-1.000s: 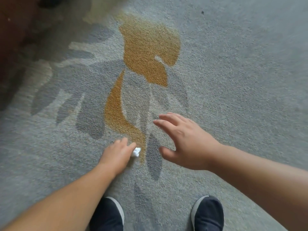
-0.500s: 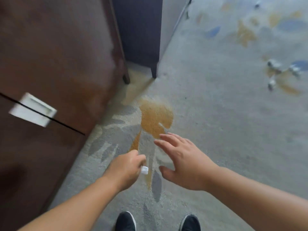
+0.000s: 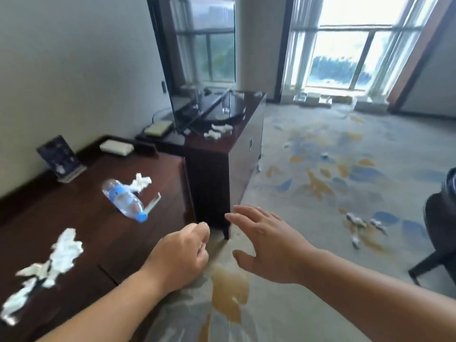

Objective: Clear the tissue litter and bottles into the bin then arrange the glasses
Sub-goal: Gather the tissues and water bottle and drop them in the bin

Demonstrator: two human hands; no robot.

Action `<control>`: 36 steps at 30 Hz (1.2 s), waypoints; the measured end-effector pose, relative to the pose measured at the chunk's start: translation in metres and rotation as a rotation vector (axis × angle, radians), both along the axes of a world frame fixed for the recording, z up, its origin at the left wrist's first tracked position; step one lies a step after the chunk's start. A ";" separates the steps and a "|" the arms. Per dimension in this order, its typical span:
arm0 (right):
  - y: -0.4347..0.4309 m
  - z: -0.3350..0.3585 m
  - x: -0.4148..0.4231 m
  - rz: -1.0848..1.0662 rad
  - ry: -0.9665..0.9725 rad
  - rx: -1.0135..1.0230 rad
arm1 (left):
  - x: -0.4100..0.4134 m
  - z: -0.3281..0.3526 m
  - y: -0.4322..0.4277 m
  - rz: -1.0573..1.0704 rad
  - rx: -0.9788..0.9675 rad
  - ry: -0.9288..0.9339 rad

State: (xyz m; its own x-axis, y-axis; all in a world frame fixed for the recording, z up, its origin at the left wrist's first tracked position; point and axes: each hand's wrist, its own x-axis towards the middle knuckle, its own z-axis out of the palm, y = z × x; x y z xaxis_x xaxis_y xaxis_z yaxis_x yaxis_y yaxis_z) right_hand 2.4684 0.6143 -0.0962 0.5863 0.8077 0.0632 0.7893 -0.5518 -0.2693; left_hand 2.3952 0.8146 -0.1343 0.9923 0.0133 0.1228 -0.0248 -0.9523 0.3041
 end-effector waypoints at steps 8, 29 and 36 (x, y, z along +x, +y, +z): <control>-0.008 0.092 -0.007 0.040 -0.154 0.045 | 0.006 0.098 -0.003 -0.087 0.131 -0.236; 0.070 0.071 -0.035 0.422 -0.118 0.033 | -0.111 0.085 0.038 0.252 0.192 -0.199; 0.124 0.055 -0.063 0.604 -0.077 -0.011 | -0.193 0.065 0.066 0.525 0.157 -0.101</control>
State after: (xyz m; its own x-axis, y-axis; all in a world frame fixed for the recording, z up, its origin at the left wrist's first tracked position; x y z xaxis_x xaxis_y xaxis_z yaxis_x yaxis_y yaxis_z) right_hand 2.4052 0.7386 -0.0412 0.0187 0.9968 0.0772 0.9805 -0.0032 -0.1964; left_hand 2.2017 0.8803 -0.0693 0.8404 0.4768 0.2577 0.4436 -0.8783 0.1783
